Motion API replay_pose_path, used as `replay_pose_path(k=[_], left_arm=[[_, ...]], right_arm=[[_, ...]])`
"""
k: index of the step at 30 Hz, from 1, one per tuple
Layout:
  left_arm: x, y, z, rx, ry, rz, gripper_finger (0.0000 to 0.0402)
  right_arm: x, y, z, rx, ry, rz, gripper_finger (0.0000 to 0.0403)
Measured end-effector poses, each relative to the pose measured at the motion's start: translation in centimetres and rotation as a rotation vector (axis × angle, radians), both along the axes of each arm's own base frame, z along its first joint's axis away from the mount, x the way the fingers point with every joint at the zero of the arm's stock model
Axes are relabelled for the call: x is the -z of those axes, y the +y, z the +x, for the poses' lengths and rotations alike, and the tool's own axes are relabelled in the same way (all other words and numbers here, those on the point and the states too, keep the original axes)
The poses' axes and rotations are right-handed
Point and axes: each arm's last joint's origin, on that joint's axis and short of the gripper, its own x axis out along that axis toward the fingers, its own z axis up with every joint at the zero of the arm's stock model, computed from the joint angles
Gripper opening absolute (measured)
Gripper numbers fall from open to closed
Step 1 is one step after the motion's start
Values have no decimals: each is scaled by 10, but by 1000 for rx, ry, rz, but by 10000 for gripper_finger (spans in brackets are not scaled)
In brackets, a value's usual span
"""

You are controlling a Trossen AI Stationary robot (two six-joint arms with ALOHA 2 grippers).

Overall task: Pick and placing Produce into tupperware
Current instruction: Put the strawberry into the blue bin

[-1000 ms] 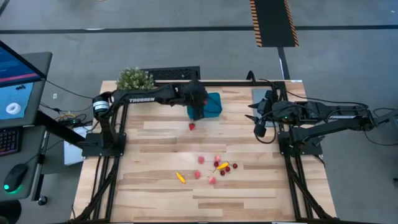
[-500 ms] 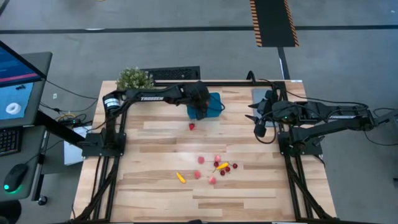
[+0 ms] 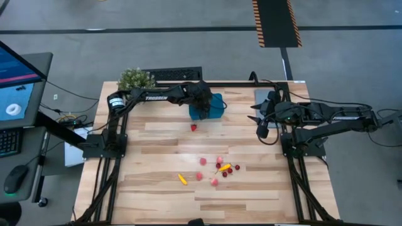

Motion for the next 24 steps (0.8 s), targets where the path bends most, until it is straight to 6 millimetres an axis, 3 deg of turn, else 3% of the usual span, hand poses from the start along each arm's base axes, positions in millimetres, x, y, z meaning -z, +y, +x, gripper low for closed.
replay_pose_path(k=[24], left_arm=[[-2,3,4,-13,-15,-13,122]], right_arm=[[0,0,0,-1,1,0,225]])
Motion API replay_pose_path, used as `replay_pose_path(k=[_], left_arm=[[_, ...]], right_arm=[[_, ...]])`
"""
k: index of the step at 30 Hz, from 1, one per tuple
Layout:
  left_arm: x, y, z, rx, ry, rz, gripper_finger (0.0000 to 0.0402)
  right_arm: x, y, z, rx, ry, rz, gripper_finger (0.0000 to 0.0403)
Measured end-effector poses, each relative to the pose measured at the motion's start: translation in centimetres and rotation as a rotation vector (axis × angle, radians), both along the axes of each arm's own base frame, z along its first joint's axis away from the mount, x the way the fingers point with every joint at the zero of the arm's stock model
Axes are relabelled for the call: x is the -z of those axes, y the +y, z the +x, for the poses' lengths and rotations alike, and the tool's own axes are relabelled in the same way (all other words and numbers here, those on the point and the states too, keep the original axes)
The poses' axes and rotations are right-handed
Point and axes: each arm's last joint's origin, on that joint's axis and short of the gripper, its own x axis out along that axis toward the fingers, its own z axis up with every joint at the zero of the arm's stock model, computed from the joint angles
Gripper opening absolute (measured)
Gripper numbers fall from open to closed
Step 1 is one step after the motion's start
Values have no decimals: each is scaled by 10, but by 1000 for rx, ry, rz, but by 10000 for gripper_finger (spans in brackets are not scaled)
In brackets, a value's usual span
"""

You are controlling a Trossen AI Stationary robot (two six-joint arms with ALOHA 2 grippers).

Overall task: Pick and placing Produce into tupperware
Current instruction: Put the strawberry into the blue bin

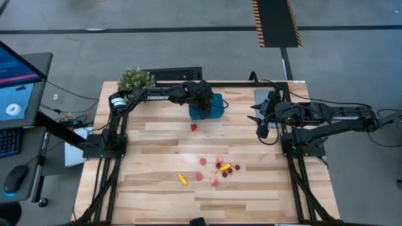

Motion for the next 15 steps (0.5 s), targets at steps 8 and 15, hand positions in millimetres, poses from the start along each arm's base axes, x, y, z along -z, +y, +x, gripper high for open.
replay_pose_path(k=[8,15], left_arm=[[0,0,0,13,6,5,149],[0,0,0,14,6,4,222]], right_arm=[[0,0,0,0,0,0,225],[0,0,0,0,-1,0,225]])
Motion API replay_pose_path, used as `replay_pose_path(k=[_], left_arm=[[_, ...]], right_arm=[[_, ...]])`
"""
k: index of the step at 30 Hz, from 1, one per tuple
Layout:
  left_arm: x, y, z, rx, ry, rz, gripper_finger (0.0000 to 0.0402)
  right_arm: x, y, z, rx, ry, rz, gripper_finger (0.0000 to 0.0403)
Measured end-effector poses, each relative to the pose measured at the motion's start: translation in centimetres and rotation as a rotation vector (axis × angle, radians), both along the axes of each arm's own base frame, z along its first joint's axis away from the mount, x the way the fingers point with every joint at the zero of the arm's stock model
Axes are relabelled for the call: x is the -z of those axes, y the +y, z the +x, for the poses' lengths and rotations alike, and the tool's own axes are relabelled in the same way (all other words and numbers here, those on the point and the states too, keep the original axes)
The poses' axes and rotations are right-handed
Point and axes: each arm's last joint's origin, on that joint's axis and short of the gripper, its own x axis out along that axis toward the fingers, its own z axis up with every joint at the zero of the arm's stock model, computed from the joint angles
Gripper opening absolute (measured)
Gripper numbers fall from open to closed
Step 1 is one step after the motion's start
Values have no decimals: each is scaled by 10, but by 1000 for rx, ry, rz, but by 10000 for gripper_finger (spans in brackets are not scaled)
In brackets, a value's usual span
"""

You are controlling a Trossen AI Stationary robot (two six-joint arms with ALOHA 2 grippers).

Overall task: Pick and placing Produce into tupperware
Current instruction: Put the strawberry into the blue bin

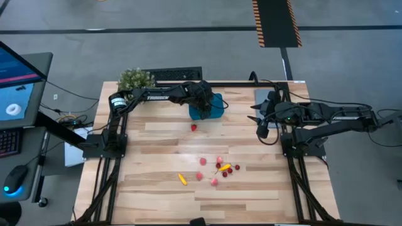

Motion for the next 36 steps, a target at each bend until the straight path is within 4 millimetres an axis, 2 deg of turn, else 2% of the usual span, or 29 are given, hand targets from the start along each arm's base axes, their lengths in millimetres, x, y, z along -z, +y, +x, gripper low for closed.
replay_pose_path(k=[5,18,22,31,36], left_arm=[[0,-1,1,4,-5,0,239],[-3,-17,8,53,-23,-24,229],[-17,-21,15,74,-60,-3,229],[-60,-26,28,104,-114,36,229],[-74,-36,31,132,-91,33,229]], right_arm=[[0,0,0,0,0,0,225],[0,0,0,0,0,0,225],[0,0,0,4,-3,5,225],[0,0,0,4,-3,6,225],[0,0,0,4,-3,6,225]])
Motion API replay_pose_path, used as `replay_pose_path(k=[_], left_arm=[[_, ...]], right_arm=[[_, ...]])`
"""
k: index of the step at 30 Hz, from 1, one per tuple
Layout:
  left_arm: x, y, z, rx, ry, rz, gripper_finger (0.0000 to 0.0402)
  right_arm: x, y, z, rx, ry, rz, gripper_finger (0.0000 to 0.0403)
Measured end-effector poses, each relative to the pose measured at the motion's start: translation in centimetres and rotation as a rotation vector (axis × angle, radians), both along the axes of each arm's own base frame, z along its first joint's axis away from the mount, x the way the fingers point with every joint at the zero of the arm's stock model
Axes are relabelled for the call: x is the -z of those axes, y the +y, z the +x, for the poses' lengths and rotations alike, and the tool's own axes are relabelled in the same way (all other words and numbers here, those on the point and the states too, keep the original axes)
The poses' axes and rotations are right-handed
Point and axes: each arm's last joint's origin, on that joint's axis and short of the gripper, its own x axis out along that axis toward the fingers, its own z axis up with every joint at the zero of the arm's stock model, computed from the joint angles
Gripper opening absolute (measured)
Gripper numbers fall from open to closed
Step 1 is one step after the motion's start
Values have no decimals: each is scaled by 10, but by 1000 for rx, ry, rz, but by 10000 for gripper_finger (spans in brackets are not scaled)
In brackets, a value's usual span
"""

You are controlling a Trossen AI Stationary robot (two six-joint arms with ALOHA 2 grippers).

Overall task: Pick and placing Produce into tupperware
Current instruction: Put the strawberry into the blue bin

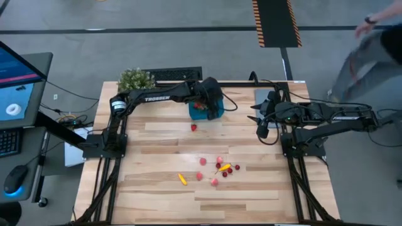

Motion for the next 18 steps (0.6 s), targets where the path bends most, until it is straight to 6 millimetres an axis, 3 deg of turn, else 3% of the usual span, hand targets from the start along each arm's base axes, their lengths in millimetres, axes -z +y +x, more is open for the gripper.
replay_pose_path(k=[7,12,15,18], left_arm=[[-3,-24,-4,61,121,-64,228],[5,-54,-12,64,279,-192,228],[9,-72,-18,-44,364,-212,228],[13,-86,-22,-260,391,-204,228]], right_arm=[[0,0,0,0,2,0,225],[1,0,-1,0,17,-1,225],[2,0,-1,0,23,-1,225],[2,0,-1,0,22,0,225]])
